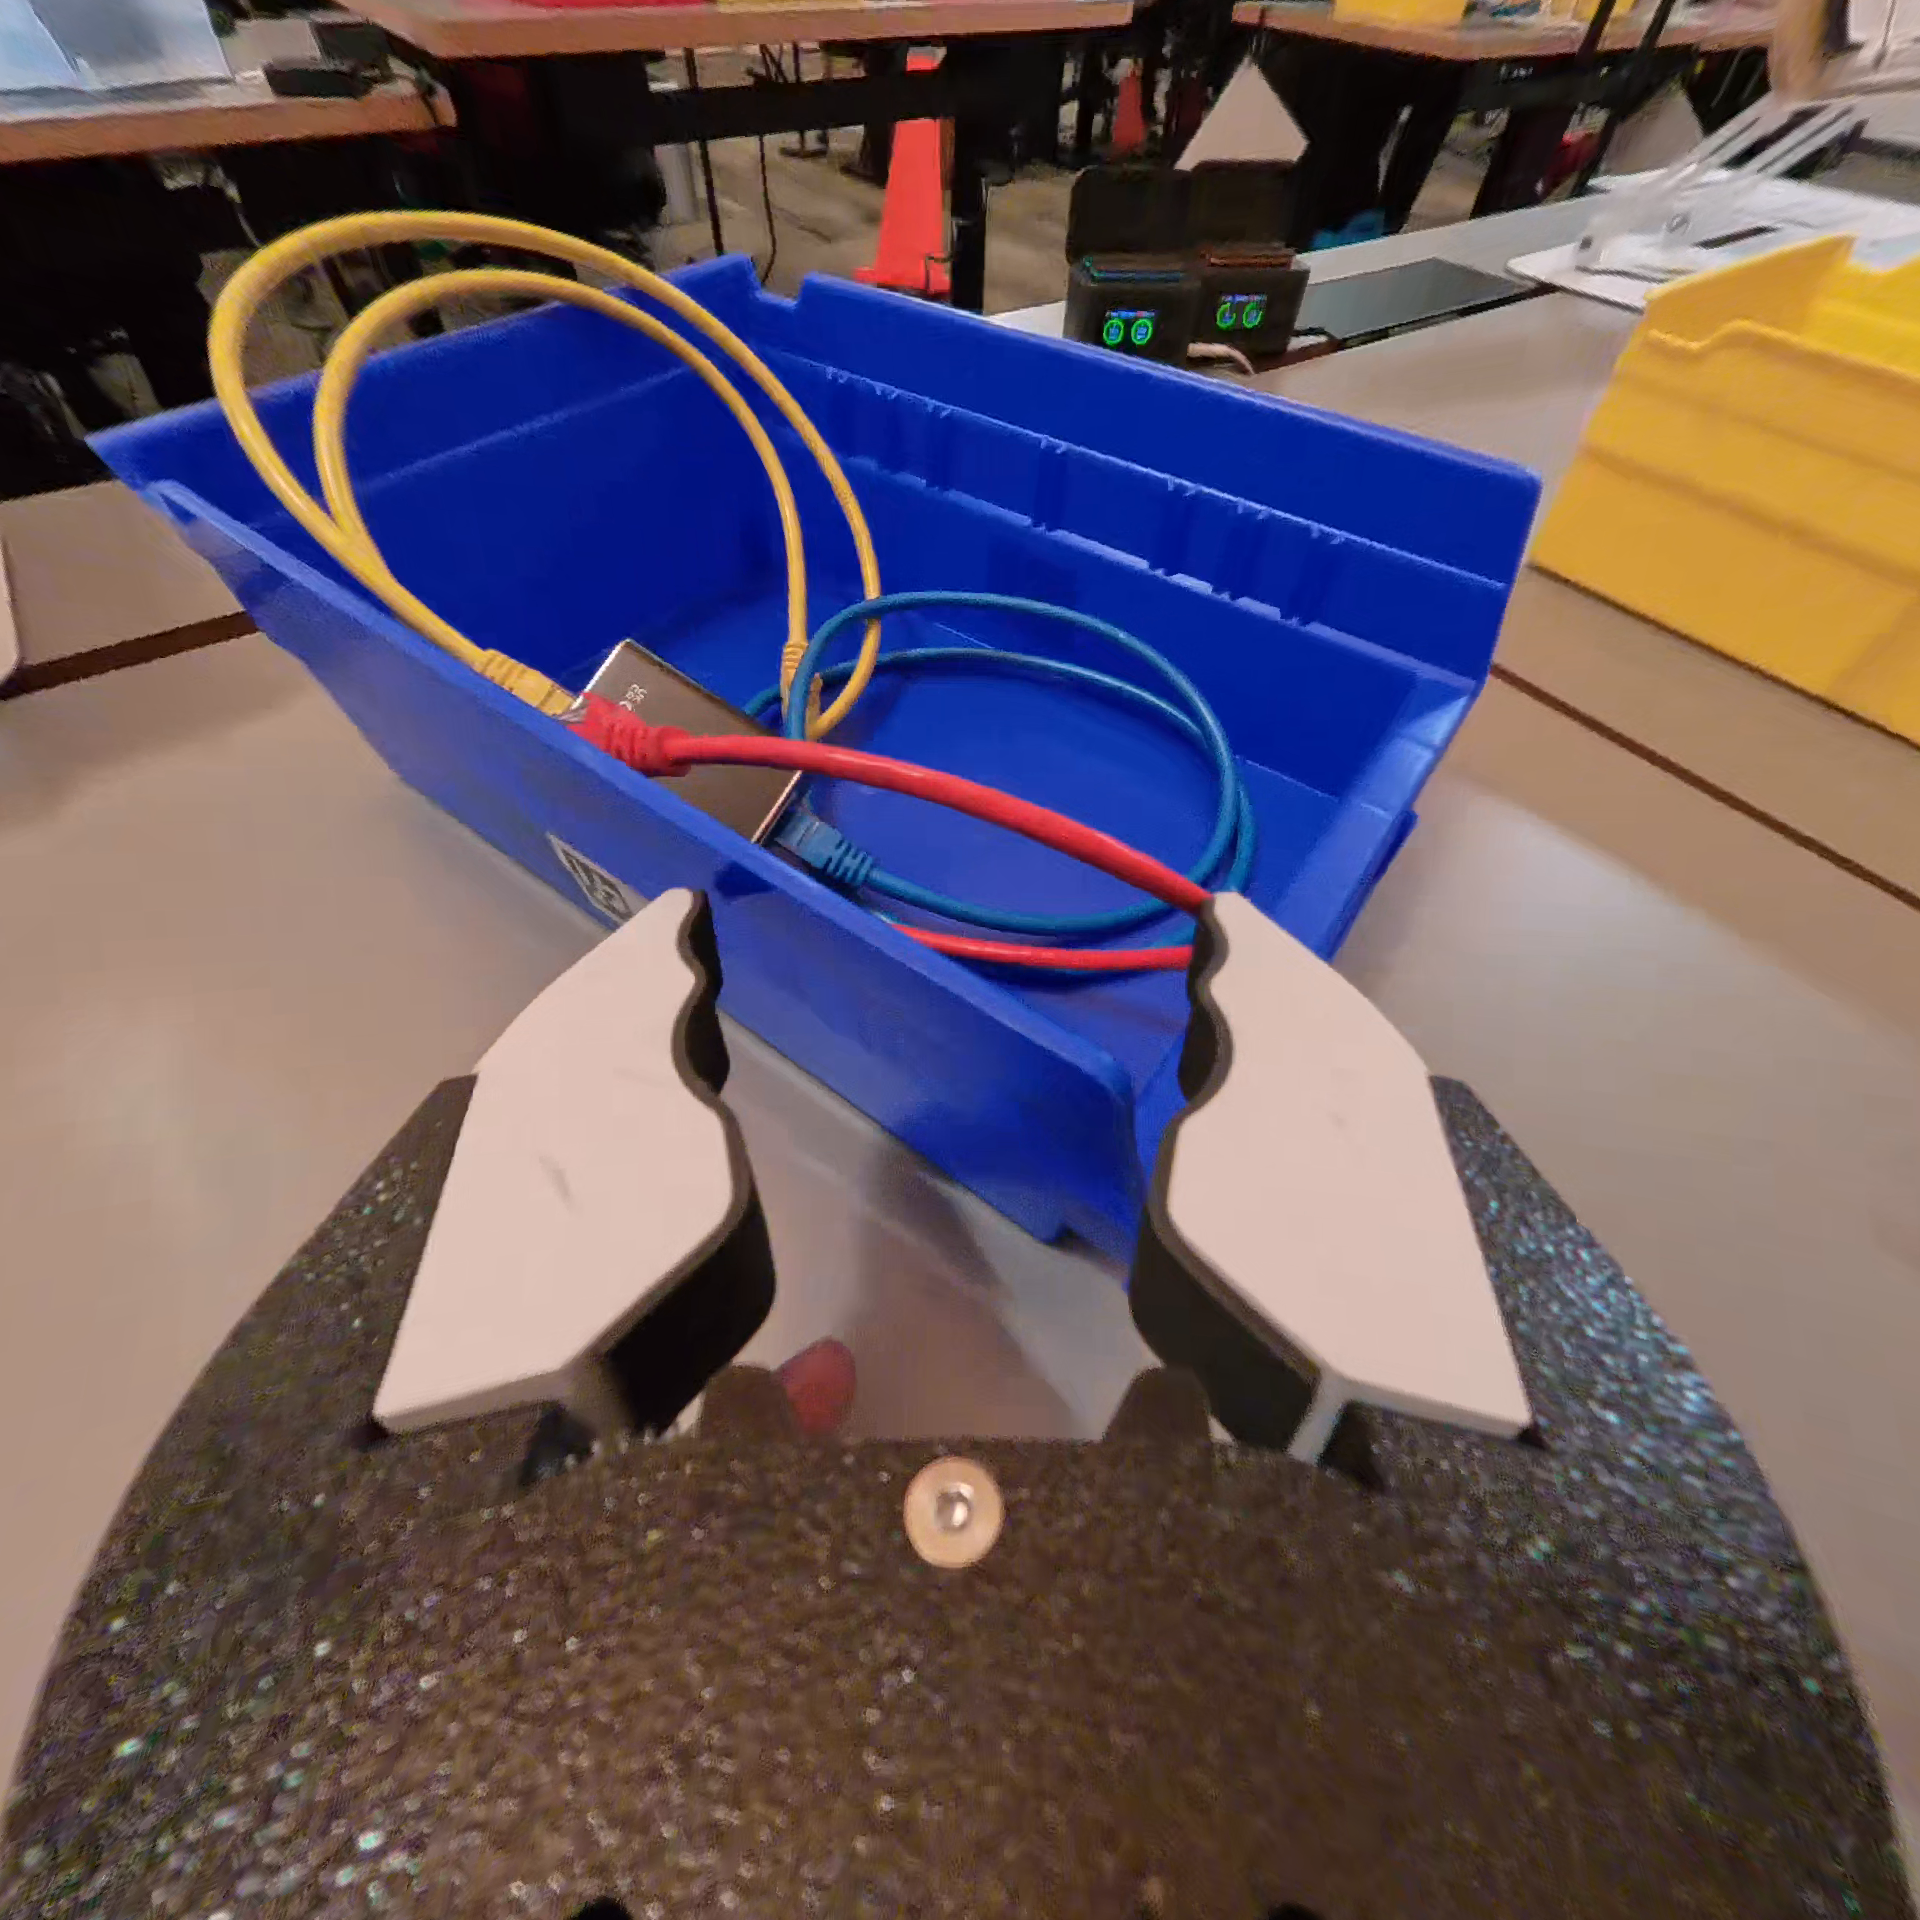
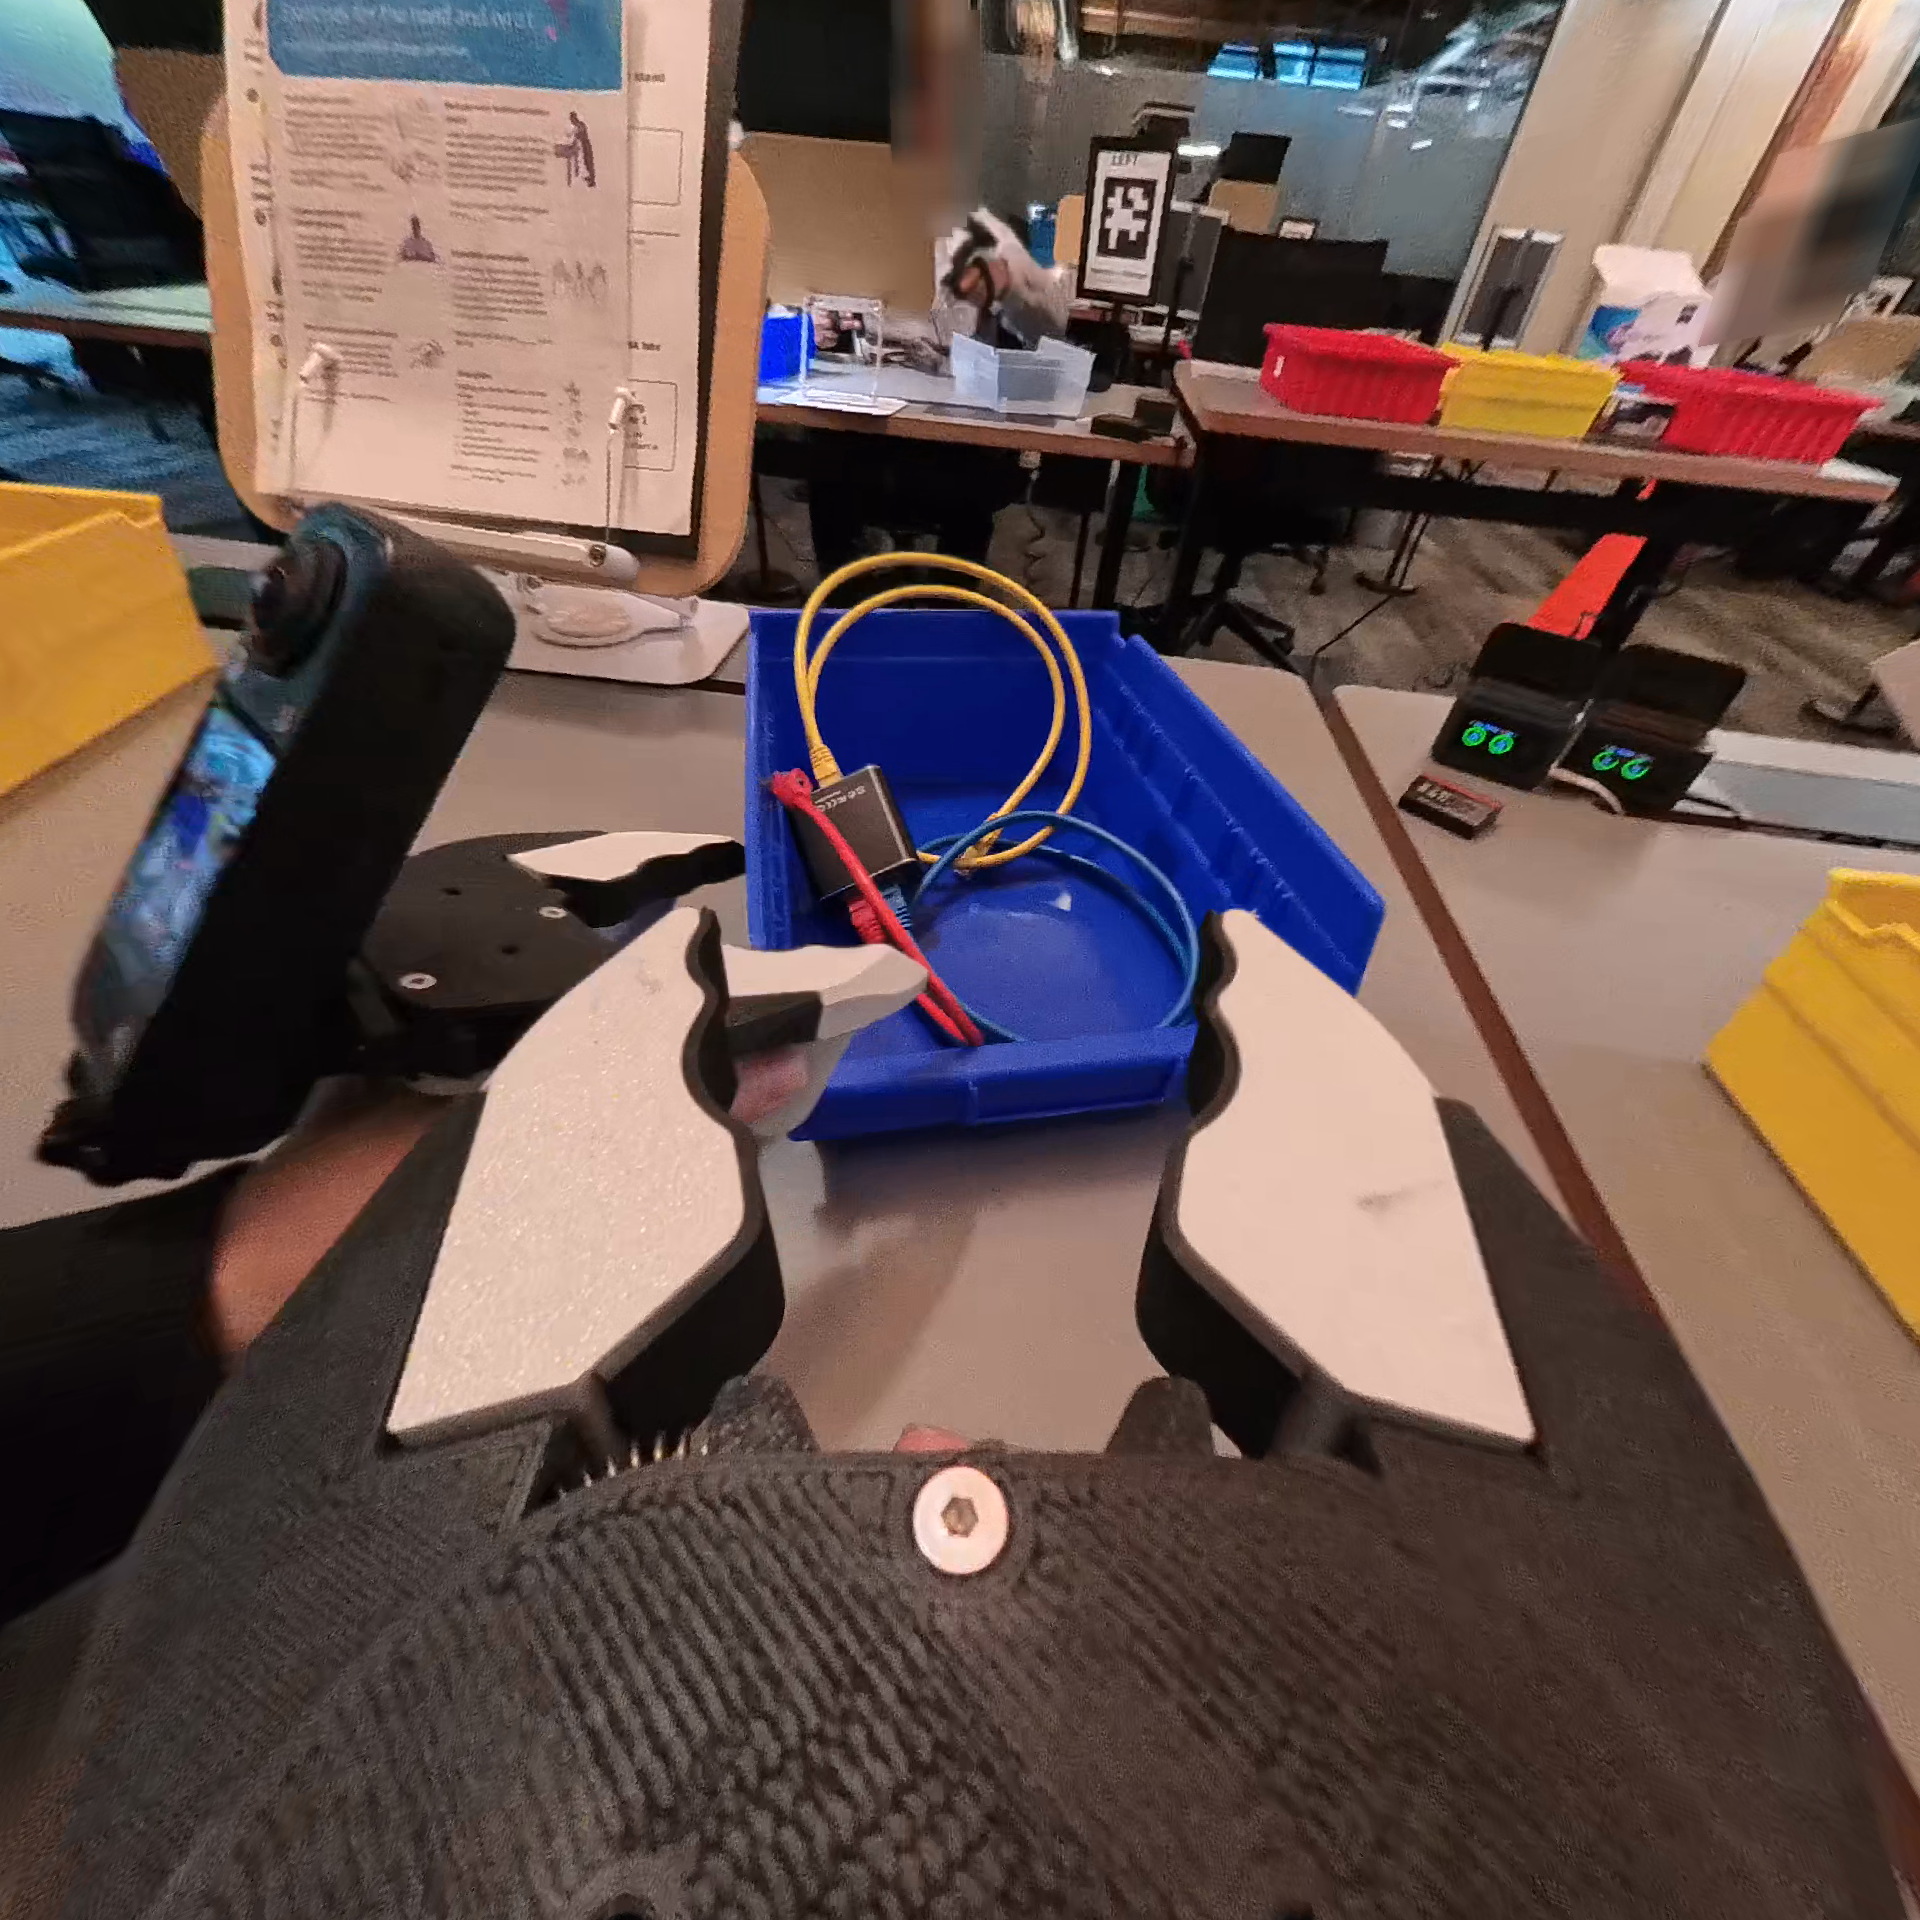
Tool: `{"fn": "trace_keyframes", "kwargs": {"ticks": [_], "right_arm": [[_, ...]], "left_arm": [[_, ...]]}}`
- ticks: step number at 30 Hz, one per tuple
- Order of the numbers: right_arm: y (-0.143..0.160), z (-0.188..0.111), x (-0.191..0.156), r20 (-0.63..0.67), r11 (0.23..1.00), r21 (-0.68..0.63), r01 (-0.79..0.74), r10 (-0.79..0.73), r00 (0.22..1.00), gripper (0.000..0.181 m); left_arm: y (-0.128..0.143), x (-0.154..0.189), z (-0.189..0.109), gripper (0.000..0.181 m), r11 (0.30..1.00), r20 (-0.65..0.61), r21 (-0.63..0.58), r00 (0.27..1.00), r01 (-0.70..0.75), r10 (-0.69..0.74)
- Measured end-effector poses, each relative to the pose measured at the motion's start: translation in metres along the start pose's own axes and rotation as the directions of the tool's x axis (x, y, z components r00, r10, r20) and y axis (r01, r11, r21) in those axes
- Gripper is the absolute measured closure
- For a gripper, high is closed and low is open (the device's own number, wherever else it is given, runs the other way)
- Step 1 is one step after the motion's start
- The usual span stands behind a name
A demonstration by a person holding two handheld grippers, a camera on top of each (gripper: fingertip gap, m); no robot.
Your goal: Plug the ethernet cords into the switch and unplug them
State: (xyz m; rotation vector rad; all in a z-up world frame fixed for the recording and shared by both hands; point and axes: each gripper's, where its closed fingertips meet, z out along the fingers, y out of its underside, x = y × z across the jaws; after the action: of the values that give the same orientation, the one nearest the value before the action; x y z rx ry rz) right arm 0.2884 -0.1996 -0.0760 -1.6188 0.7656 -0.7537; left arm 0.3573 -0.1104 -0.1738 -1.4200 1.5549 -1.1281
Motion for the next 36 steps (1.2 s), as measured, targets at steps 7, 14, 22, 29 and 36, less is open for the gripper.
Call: {"fn": "trace_keyframes", "kwargs": {"ticks": [7, 14, 22, 29, 36], "right_arm": [[0.003, 0.0, 0.0, 0.056, 0.998, 0.018, -0.053, 0.052, 0.997, 0.102], [-0.005, 0.005, -0.02, 0.117, 0.998, 0.034, -0.061, 0.057, 0.991, 0.107], [-0.022, 0.009, -0.076, 0.244, 0.999, 0.049, 0.011, -0.022, 0.969, 0.103], [-0.047, 0.003, -0.206, 0.567, 0.994, 0.102, 0.033, -0.085, 0.819, 0.098], [-0.109, 0.069, -0.324, 0.671, 0.999, -0.005, -0.033, 0.027, 0.741, 0.097]], "left_arm": [[0.002, -0.034, -0.004, 0.128, 1.0, 0.03, 0.027, 1.0, 0.001, -0.002], [0.002, -0.094, -0.001, 0.164, 0.999, 0.062, -0.053, 0.998, 0.007, -0.004], [0.042, -0.166, -0.116, 0.176, 0.983, -0.106, -0.085, 0.983, -0.161, 0.151], [0.088, -0.225, -0.255, 0.177, 0.994, -0.046, -0.072, 0.996, -0.085, 0.082], [0.109, -0.262, -0.324, 0.176, 1.0, 0.094, -0.016, 0.996, 0.008, -0.007]]}}
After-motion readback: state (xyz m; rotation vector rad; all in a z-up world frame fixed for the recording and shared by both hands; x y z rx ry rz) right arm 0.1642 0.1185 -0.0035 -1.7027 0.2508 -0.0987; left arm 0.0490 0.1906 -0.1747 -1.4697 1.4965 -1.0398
